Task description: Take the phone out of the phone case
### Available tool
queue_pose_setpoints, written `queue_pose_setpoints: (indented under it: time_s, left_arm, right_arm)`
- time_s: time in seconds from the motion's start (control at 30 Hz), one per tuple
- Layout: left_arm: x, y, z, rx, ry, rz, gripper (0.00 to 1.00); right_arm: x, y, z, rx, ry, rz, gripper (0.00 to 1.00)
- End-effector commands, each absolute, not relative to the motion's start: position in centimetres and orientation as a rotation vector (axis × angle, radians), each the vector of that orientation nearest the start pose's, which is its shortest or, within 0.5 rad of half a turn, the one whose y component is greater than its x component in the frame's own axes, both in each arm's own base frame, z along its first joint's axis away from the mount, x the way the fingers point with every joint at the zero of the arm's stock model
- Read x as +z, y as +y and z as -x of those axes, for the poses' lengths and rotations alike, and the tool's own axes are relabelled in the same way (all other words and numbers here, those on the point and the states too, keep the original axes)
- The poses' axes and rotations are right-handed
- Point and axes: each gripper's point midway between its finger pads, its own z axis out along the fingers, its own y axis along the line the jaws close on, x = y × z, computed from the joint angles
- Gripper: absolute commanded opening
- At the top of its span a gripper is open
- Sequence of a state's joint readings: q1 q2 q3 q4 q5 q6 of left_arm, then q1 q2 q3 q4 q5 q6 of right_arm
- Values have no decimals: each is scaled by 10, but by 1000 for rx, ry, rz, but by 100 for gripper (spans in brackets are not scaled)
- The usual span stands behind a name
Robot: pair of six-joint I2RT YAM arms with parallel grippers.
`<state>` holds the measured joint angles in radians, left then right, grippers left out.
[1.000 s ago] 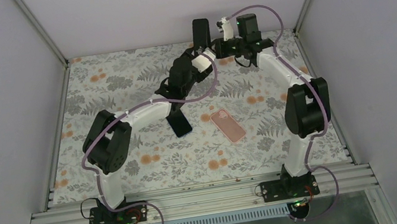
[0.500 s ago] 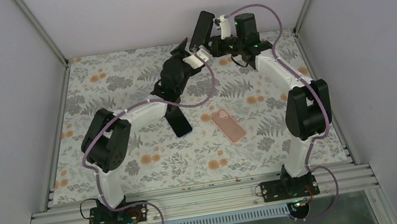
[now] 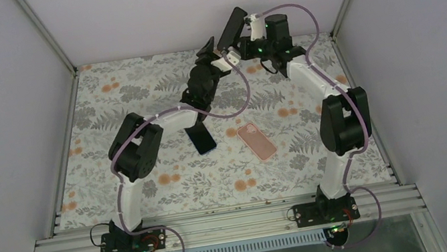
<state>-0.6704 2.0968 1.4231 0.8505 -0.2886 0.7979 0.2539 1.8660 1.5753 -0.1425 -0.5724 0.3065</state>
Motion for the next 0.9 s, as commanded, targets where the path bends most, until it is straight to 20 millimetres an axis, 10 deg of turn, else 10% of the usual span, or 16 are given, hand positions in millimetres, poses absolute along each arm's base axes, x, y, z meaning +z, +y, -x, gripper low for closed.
queue_pose_setpoints:
  time_s: [0.0, 0.2, 0.87]
  left_arm:
    - [333, -255, -563, 512, 1207, -404, 66]
    - [321, -270, -571, 500, 1199, -423, 63]
    - [332, -321, -547, 274, 1171, -505, 2]
  right_arm:
    - [254, 276, -431, 1272, 2120, 530, 3]
    - [249, 288, -417, 1352, 2129, 555, 3]
    - [236, 293, -418, 1312, 2163, 570, 3]
